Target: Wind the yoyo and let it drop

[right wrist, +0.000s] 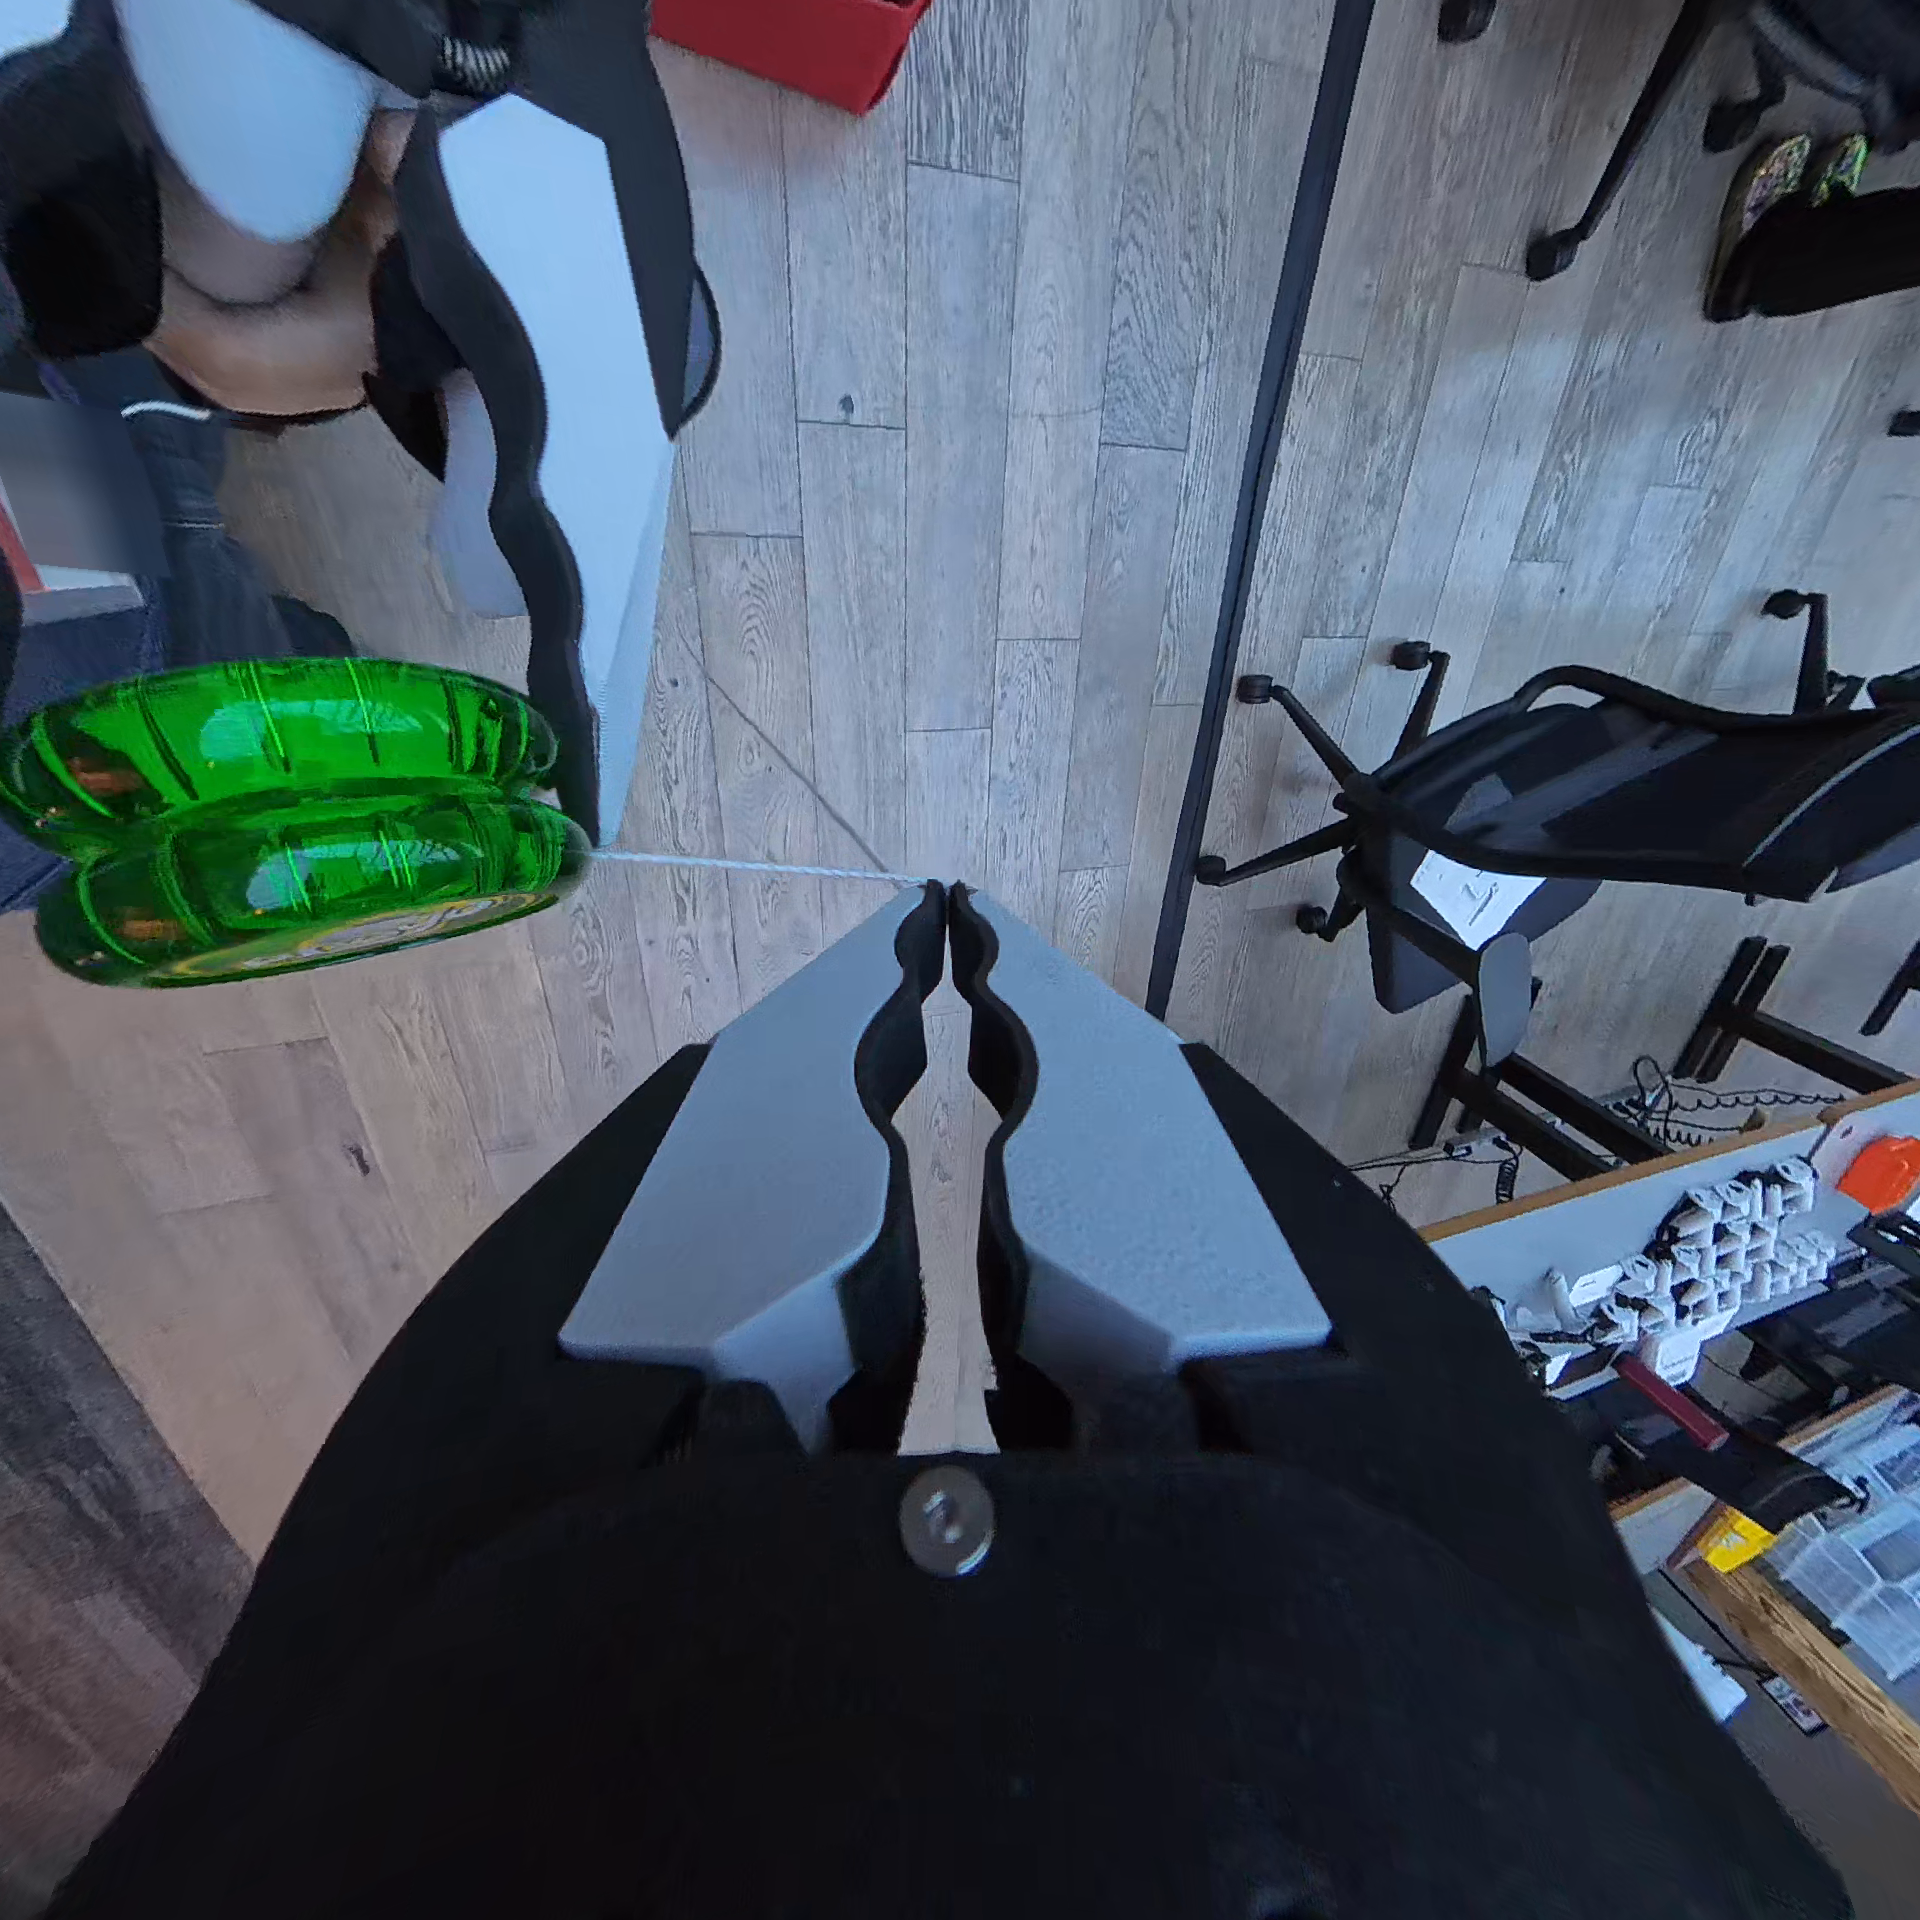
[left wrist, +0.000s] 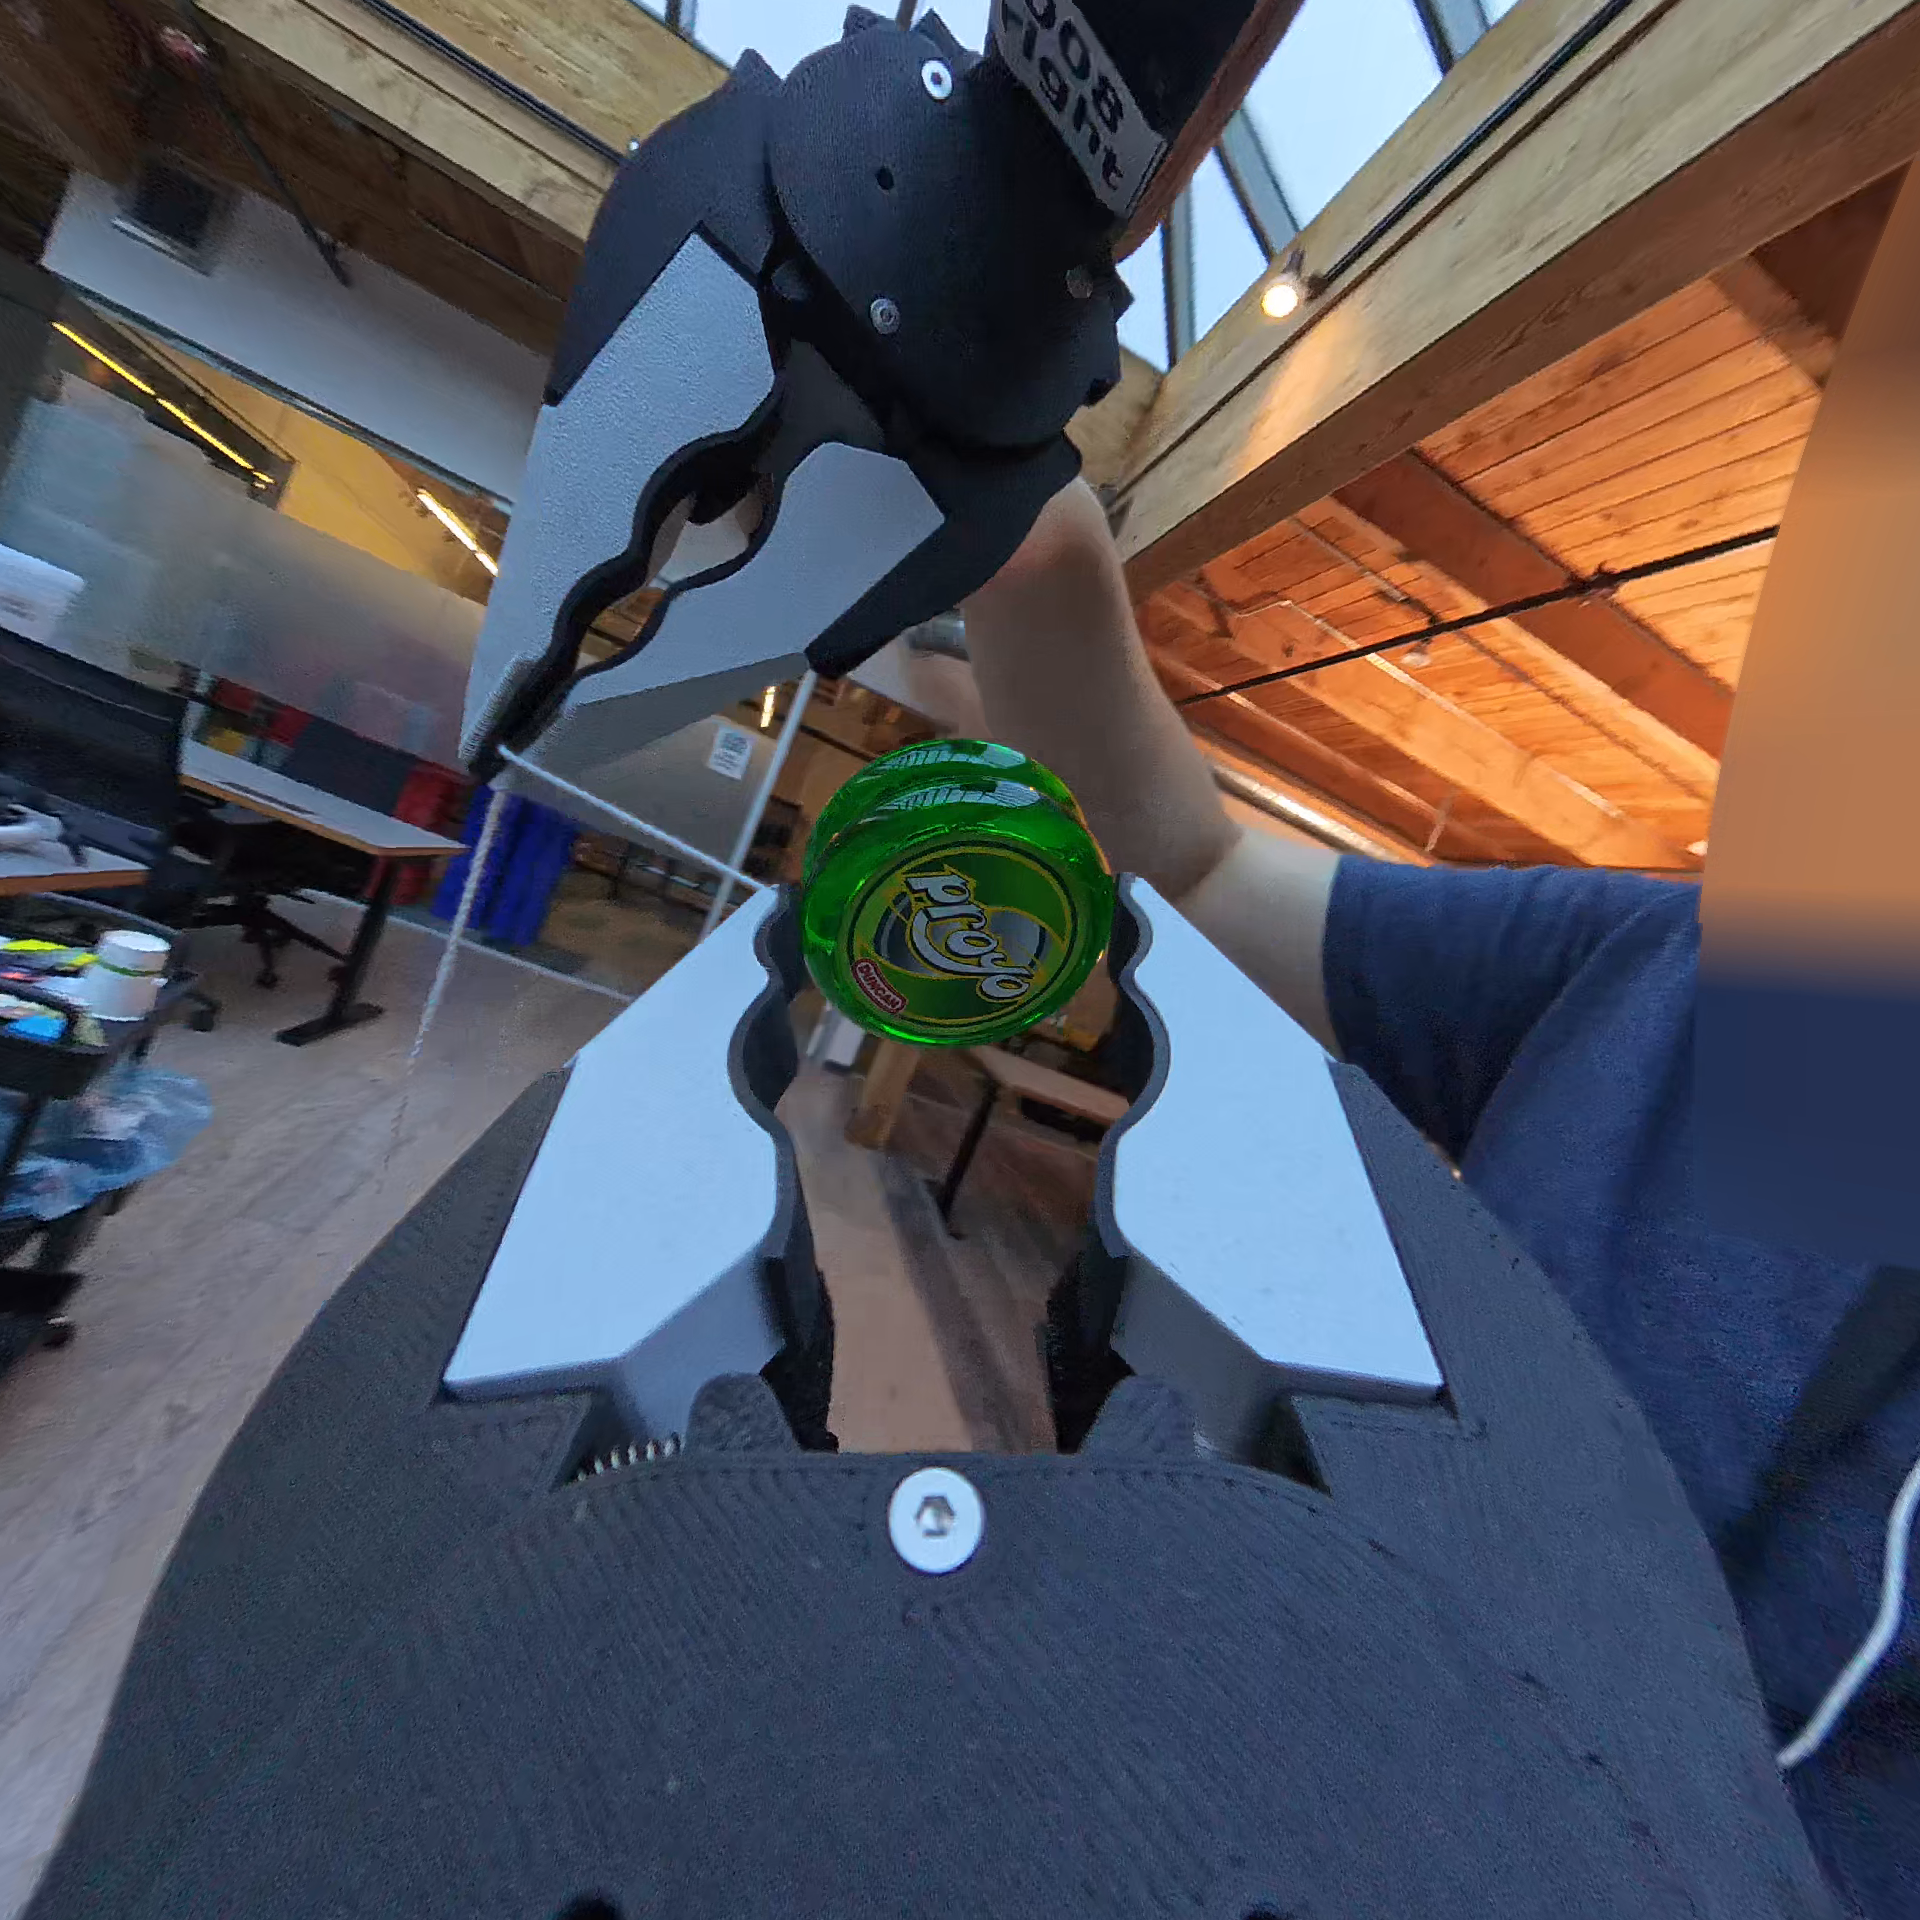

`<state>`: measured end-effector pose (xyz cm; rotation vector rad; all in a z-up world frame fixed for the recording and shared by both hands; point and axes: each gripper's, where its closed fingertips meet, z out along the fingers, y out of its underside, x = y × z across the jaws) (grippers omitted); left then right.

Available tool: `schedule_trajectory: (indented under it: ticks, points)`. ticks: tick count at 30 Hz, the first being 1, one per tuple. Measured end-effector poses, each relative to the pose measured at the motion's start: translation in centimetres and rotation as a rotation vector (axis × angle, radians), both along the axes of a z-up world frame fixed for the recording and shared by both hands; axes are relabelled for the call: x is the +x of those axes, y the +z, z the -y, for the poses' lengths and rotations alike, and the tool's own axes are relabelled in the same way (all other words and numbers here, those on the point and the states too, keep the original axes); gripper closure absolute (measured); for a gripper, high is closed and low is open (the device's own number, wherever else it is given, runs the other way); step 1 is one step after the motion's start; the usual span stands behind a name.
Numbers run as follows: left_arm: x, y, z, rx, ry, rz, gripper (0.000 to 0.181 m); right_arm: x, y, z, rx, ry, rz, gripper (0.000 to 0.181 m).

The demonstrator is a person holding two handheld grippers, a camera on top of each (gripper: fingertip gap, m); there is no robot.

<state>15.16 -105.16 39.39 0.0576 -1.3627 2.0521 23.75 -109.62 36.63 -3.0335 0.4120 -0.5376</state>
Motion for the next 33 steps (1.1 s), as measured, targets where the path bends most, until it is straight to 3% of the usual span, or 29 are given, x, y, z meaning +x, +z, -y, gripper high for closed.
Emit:
schedule_trajectory:
  ticks: [6, 15, 18, 20, 21, 24, 25, 28, 31, 33]
  points:
    - [0.1, -1.4, 0.3, 0.072, 0.185, 0.167, 0.123, 0.0, 2.1, -2.8, 0.065, 0.048, 0.1, 0.181]
    - [1.1, -1.1, -1.2, 0.053, 0.413, 0.337, 0.123, -2.6, 5.3, -5.4, -0.012, 0.135, 0.254, 0.181]
    - [0.8, -0.7, -1.4, 0.037, 0.424, 0.346, 0.123, -2.0, 4.6, -3.6, -0.007, 0.051, 0.257, 0.181]
    - [0.6, -0.3, -1.7, 0.018, 0.395, 0.305, 0.123, -1.2, 3.2, -0.5, 0.038, -0.132, 0.229, 0.179]
    - [0.6, 0.0, -1.9, 0.003, 0.389, 0.285, 0.123, -0.8, 2.5, 0.8, 0.102, -0.206, 0.228, 0.177]
    - [1.1, 0.1, -2.7, 0.003, 0.467, 0.315, 0.123, -1.5, 0.5, 2.0, 0.475, -0.403, 0.144, 0.144]
    - [1.3, 0.0, -2.8, 0.019, 0.507, 0.346, 0.123, -2.2, 0.5, 1.1, 0.643, -0.437, 0.102, 0.137]
    - [1.7, -0.5, -2.6, 0.066, 0.607, 0.421, 0.123, -5.0, 2.6, -4.2, 1.096, -0.351, 0.016, 0.115]
    - [2.4, -1.4, -1.8, 0.118, 0.701, 0.452, 0.123, -6.3, 0.6, -6.8, 1.038, -0.335, 0.048, 0.101]
    - [2.5, -1.9, -1.3, 0.131, 0.739, 0.457, 0.123, -5.4, 0.3, -6.8, 0.969, -0.366, 0.184, 0.122]
